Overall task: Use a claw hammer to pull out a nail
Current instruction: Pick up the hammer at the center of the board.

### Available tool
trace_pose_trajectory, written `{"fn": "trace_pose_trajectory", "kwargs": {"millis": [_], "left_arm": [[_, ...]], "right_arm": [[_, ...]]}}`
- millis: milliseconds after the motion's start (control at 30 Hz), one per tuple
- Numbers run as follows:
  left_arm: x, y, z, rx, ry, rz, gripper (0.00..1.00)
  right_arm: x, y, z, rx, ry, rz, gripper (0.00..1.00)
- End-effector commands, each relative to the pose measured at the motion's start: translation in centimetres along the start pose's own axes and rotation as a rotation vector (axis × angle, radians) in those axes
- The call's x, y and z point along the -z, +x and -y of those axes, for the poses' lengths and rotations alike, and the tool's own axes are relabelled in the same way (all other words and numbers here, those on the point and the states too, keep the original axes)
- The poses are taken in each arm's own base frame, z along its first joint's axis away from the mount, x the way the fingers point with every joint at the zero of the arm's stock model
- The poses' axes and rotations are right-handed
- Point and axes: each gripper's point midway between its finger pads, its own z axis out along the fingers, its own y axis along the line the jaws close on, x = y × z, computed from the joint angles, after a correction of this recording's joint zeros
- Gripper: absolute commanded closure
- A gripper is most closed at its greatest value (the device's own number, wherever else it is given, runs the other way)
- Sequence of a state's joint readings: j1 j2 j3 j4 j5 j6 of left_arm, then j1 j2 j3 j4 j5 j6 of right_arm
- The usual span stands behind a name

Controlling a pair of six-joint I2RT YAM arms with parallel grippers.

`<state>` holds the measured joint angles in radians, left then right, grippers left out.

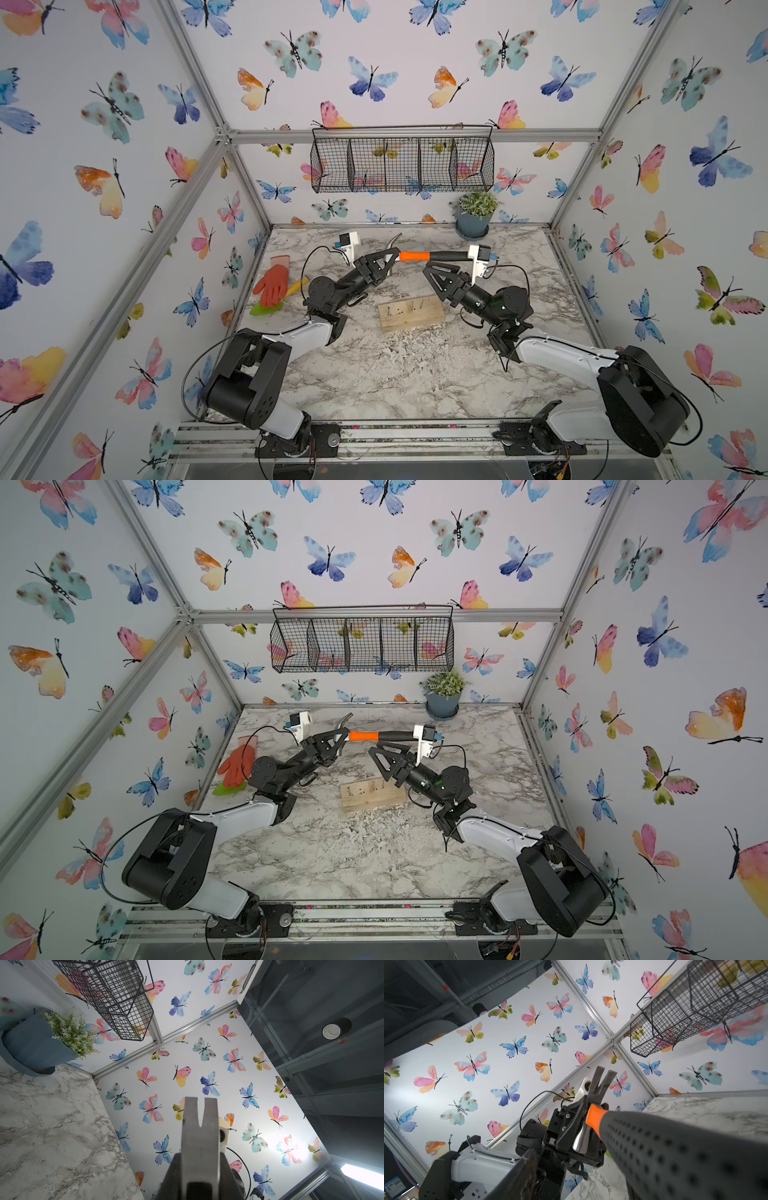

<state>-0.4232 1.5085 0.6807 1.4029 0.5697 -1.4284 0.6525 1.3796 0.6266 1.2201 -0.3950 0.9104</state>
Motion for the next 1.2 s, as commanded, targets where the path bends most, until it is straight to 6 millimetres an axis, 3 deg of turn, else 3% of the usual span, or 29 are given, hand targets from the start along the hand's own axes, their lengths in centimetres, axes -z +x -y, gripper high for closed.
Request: {"fn": "trace_pose_trajectory", "kwargs": {"millis": [0, 233, 400, 567, 900, 1033, 1167], "left_arm": [[0.2, -0.8, 4.7, -0.069, 0.169, 0.055, 1.00], [0.1, 1.0, 4.7, -0.041, 0.203, 0.044, 1.00], [0.1, 1.9, 4.8, -0.016, 0.238, 0.026, 1.00], [-0.2, 2.8, 4.8, -0.016, 0.245, 0.009, 1.00], [0.1, 2.5, 4.5, -0.015, 0.239, 0.035, 1.00], [0.1, 2.5, 4.4, -0.012, 0.241, 0.034, 1.00], [-0.1, 2.5, 4.4, -0.004, 0.248, 0.029, 1.00]], "right_arm": [[0.3, -2.6, -0.1, -0.003, 0.014, 0.144, 0.32], [-0.5, -3.5, 1.4, -0.050, 0.064, 0.212, 0.33], [-1.1, -3.4, 1.2, -0.061, 0.041, 0.232, 0.34], [-2.0, -3.2, 0.7, -0.065, 0.002, 0.230, 0.47], [-2.9, -1.2, 1.5, -0.097, 0.020, 0.115, 0.54], [-2.6, -1.0, 1.4, -0.106, 0.013, 0.114, 0.69], [-2.6, -1.3, 1.2, -0.108, 0.009, 0.125, 0.77]]}}
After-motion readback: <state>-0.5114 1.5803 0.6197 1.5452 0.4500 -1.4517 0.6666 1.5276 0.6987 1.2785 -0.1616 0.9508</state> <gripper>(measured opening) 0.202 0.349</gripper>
